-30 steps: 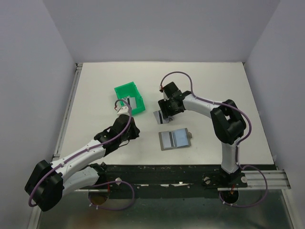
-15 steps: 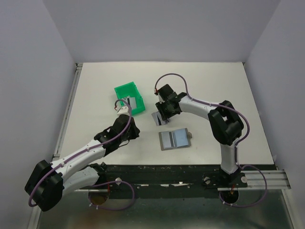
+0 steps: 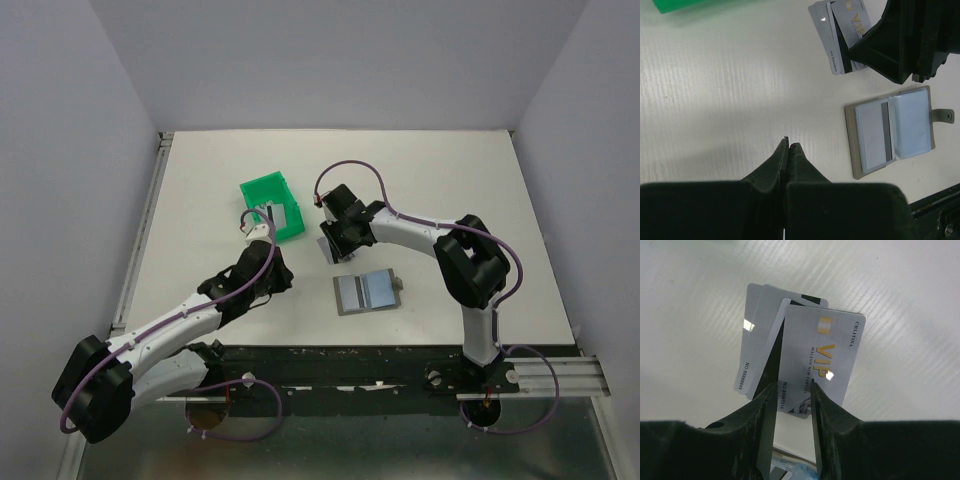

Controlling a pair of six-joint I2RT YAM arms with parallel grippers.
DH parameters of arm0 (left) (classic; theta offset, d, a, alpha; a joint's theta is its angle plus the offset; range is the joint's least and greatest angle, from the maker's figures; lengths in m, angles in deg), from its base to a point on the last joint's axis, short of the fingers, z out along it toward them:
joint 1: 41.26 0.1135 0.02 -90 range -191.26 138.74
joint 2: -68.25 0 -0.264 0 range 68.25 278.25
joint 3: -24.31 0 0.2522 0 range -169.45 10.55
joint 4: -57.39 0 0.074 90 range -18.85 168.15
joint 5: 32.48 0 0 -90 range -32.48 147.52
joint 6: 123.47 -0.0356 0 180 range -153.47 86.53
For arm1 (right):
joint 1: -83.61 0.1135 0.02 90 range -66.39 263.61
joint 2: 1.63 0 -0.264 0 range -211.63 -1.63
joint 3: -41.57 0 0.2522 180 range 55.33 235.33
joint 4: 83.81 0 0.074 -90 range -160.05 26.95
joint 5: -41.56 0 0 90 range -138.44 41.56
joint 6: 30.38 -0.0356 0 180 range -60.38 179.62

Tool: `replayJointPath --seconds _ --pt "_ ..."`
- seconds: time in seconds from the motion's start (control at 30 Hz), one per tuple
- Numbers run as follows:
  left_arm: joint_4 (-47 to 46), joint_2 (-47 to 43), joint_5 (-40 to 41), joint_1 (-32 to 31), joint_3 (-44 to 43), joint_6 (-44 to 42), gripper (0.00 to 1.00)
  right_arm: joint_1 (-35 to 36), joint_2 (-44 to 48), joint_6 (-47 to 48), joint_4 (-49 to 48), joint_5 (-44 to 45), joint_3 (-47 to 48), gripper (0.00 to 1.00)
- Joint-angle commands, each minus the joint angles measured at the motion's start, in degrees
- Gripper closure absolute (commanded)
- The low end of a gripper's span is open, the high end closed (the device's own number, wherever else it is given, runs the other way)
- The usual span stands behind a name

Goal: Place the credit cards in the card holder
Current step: Pick up the credit card from the center of the board.

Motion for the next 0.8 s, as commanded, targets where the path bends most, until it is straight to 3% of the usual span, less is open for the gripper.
replayJointPath --seconds 0.0,0.43,0.63,0.77 --pt "-0.3 0.2 -0.8 0.2 0.9 0.4 1.0 2.2 -1.2 0.8 2.3 -5.2 -3.7 0.6" --pt "0.1 0.0 -0.1 0.3 1.3 0.5 1.0 3.4 9.6 -0.1 -5.8 -18.4 -9.4 0.57" --pt "0.6 0.0 0.0 0.3 1.1 1.1 1.0 2.6 13.4 -4.2 -8.4 -10.4 -9.9 0.57" --pt "1.0 -0.3 0.0 0.4 1.4 1.1 1.0 0.9 11.2 -6.9 -4.7 -2.3 -8.2 0.58"
